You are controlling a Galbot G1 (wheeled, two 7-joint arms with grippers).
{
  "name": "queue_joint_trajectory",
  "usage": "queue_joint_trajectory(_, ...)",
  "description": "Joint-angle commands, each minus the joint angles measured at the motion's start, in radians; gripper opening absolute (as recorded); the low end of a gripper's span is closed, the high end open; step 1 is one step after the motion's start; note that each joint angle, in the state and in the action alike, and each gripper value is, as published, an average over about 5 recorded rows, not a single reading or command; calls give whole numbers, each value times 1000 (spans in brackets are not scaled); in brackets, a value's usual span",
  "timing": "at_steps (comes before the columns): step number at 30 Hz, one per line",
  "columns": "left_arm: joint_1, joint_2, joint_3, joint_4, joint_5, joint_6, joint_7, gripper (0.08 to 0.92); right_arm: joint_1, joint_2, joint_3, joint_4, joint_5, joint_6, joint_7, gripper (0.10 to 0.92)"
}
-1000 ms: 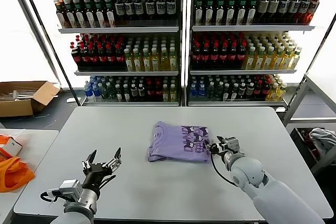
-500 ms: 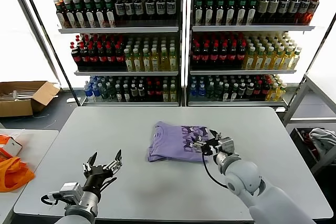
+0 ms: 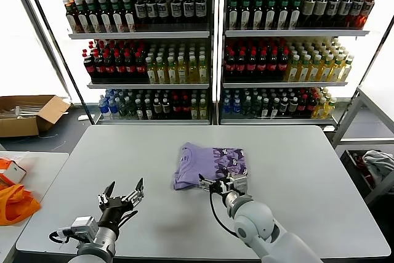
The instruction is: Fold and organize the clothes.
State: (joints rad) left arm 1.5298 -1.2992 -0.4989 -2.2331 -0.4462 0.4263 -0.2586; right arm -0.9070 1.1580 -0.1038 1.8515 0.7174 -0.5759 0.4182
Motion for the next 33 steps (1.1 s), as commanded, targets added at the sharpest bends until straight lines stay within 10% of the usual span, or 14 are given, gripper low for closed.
queue_joint_trajectory(1,-3,2,-1,5,0,1,2,823,-28,93,-29,-42,53,-5,116,823)
queue_joint_trajectory(33,12,0,0,-17,-11,8,1,822,66,43,22,-1,-205,-2,32,823)
